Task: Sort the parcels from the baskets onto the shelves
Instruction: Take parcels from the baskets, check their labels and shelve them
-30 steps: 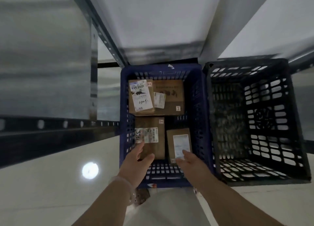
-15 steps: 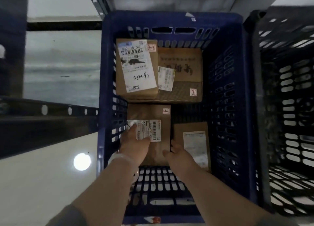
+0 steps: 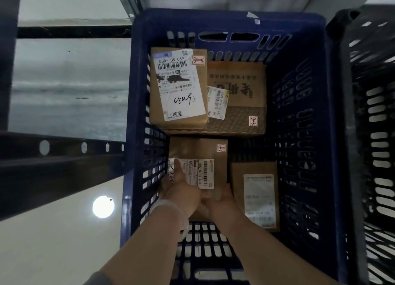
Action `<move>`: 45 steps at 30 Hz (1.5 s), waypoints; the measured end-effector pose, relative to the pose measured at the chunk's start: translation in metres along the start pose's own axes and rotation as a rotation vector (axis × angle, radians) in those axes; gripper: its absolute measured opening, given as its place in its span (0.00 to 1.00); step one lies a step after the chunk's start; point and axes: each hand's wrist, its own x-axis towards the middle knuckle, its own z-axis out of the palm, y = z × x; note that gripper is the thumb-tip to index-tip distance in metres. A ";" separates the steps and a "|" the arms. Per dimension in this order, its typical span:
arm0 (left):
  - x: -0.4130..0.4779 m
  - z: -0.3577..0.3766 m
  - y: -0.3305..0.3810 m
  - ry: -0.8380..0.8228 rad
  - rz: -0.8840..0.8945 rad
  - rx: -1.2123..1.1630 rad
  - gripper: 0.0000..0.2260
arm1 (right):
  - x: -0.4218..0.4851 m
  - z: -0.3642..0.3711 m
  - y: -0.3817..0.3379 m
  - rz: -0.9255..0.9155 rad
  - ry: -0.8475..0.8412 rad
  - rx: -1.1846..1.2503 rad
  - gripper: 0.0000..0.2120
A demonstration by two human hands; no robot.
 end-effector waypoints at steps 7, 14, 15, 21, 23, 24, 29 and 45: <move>-0.025 -0.021 0.000 0.043 0.015 -0.168 0.36 | -0.024 -0.001 0.005 0.077 0.030 0.064 0.17; -0.085 -0.049 0.023 0.069 0.074 -0.089 0.22 | -0.087 -0.038 -0.019 0.013 0.162 0.196 0.28; -0.097 -0.053 0.028 0.057 0.104 -0.138 0.19 | -0.095 -0.045 -0.021 -0.007 0.181 0.193 0.31; -0.200 -0.086 0.070 0.061 0.211 -0.297 0.16 | -0.193 -0.095 -0.066 -0.074 0.260 0.270 0.21; -0.245 -0.099 0.085 0.067 0.258 -0.322 0.16 | -0.227 -0.112 -0.078 -0.127 0.280 0.232 0.29; -0.270 -0.106 0.093 0.059 0.284 -0.347 0.15 | -0.247 -0.121 -0.084 -0.164 0.295 0.211 0.31; -0.399 -0.143 0.126 -0.014 0.364 -0.474 0.25 | -0.378 -0.164 -0.125 -0.330 0.337 0.201 0.29; -0.736 -0.219 0.185 -0.271 1.109 -0.209 0.23 | -0.737 -0.225 -0.127 -0.777 0.755 0.405 0.13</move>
